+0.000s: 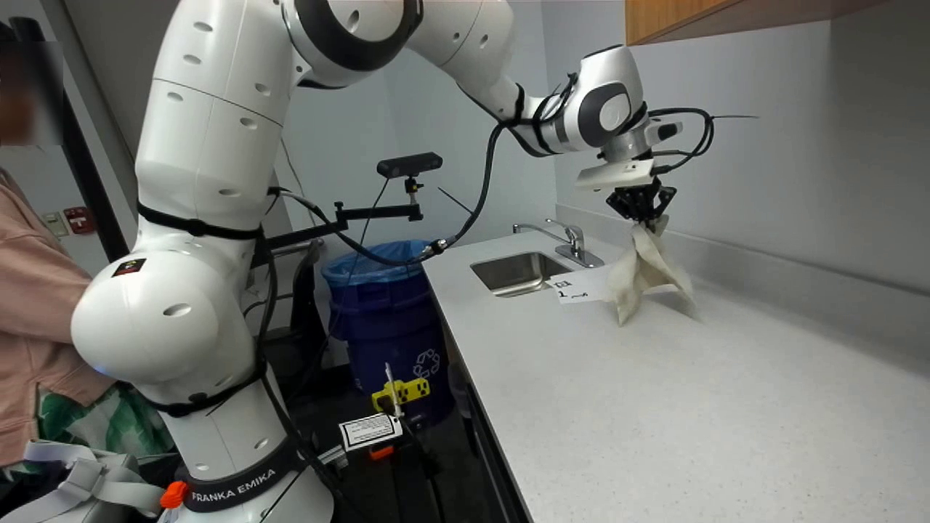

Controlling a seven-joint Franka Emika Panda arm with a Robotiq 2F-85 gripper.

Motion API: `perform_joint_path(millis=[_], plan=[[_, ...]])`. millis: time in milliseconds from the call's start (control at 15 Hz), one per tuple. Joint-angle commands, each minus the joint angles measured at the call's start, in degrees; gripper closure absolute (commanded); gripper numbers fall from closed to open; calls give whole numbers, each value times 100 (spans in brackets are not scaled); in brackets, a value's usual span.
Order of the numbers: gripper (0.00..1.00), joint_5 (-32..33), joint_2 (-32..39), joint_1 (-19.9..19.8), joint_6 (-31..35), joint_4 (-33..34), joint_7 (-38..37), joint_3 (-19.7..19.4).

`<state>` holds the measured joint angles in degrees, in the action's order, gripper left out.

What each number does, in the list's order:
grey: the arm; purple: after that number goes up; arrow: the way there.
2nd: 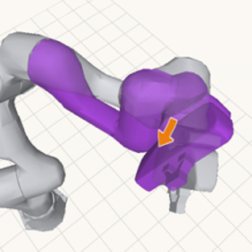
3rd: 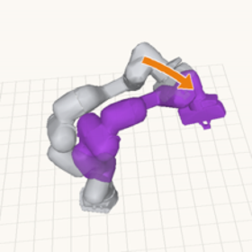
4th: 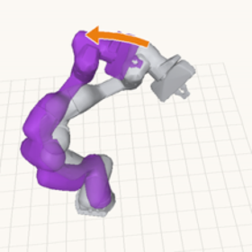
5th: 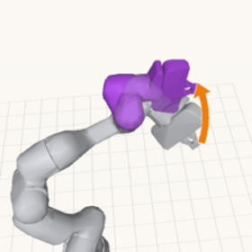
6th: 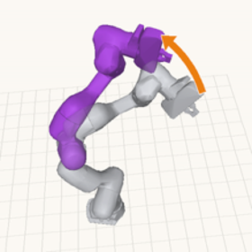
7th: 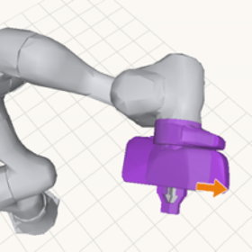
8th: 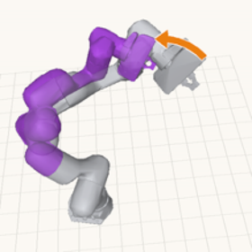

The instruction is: Wipe the counter using the cloth

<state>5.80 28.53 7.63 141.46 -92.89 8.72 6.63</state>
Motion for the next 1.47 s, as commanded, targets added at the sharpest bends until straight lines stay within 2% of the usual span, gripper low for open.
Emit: perform_joint_path(millis=[0,467,800,1133,1200,1333,1400], plan=[[98,75,402,146,5,817,-369,-125],[98,-227,1117,236,-239,1610,-829,-40],[98,-120,1270,250,-287,1390,-820,-115],[98,-91,1261,203,-630,1192,-661,-137],[68,-78,1226,204,-720,1135,-625,-134],[60,-68,1167,197,-833,1054,-578,-130],[51,-60,1146,197,-878,1033,-563,-134]])
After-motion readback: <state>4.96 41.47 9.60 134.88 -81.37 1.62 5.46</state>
